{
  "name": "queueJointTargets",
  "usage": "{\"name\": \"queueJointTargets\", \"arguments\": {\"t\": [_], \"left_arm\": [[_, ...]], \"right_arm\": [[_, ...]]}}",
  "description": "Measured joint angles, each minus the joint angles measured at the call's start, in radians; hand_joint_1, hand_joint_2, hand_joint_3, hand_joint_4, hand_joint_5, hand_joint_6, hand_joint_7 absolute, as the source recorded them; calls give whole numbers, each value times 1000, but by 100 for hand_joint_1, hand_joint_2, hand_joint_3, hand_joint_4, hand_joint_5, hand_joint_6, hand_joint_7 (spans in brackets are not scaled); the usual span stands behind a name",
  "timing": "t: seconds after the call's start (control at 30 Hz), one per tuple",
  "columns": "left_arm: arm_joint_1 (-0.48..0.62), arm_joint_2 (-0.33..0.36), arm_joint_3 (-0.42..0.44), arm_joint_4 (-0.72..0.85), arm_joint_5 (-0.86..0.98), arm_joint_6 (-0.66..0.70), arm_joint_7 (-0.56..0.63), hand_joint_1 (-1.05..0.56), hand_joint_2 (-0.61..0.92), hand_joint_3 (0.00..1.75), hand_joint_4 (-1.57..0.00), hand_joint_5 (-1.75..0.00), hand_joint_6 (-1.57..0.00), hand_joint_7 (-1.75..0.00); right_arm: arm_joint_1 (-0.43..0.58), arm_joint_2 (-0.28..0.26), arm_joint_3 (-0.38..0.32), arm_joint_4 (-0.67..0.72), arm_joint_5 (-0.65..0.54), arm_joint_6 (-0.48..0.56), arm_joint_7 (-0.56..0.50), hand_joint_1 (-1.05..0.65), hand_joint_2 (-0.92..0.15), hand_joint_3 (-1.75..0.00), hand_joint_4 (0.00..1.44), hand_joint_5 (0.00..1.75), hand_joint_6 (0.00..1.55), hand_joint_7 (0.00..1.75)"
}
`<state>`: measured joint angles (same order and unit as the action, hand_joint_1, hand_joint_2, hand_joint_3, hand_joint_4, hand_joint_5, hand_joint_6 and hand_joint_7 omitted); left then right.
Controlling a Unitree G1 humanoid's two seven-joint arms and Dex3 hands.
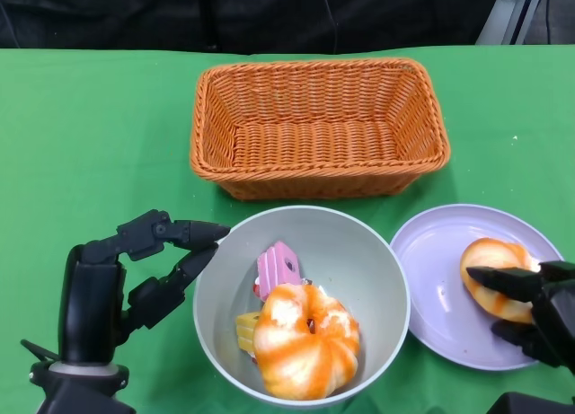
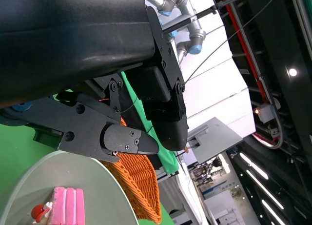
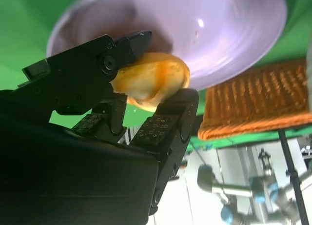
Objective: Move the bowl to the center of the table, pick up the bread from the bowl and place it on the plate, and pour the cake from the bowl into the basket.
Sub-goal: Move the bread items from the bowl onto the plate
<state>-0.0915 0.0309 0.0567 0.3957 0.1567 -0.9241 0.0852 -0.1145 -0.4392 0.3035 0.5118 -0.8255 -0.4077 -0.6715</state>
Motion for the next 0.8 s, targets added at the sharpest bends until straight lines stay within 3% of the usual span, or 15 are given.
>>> {"name": "queueJointTargets", "arguments": {"t": [0.17, 0.47, 0.67, 0.8], "left_arm": [[0, 2, 0, 4, 2, -1, 0, -22, 92, 22, -81, -105, -103, -49], [0, 4, -1, 17, 2, -2, 0, -21, 92, 22, -81, -105, -103, -49], [0, 4, -2, 17, 2, -2, 0, -22, 92, 22, -81, -105, -103, -49], [0, 4, -3, 17, 3, -2, 0, -22, 92, 23, -80, -106, -102, -50]], "right_arm": [[27, 0, -6, -63, 18, 4, 26, -74, -92, -9, 59, 0, 56, 0], [44, 1, -8, -90, 44, -29, 47, -79, -92, -7, 46, 0, 50, 0], [46, 2, -9, -93, 44, -47, 40, -78, -92, -9, 50, 2, 54, 1], [46, 4, -10, -89, 45, -66, 36, -71, -91, -5, 65, 8, 62, 3]]}}
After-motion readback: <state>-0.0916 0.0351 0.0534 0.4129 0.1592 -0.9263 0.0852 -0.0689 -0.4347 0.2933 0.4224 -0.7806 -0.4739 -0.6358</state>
